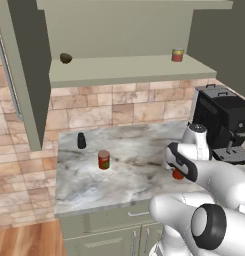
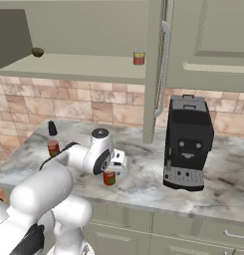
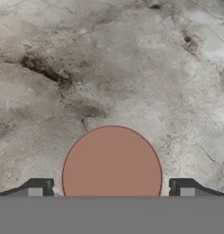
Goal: Pick the cans from the counter and place them in their designated side in the cabinet.
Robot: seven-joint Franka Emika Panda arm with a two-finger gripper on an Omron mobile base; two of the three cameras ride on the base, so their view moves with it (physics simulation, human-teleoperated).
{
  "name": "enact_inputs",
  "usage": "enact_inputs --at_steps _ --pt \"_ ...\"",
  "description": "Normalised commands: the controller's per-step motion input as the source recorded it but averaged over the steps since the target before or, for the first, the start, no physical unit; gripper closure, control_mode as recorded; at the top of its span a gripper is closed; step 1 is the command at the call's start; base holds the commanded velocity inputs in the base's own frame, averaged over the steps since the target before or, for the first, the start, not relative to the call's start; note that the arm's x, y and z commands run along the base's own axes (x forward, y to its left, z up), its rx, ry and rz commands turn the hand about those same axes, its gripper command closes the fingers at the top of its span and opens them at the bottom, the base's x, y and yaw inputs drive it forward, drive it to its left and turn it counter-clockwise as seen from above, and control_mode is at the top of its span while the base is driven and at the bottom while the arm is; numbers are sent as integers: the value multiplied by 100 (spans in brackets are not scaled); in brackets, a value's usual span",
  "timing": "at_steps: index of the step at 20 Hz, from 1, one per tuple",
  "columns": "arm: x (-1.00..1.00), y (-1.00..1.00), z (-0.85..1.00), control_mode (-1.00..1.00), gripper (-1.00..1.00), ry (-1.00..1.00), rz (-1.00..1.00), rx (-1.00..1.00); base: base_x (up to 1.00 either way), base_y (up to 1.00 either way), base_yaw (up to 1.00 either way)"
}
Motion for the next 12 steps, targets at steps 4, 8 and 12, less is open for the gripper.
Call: enact_inputs --at_steps 4,8,12 --pt "3 0 -13 -100 -100 0 0 0 0 0 0" --pt "0 0 -10 -100 100 0 0 0 0 0 0" --pt "0 0 0 -100 100 0 0 0 0 0 0"
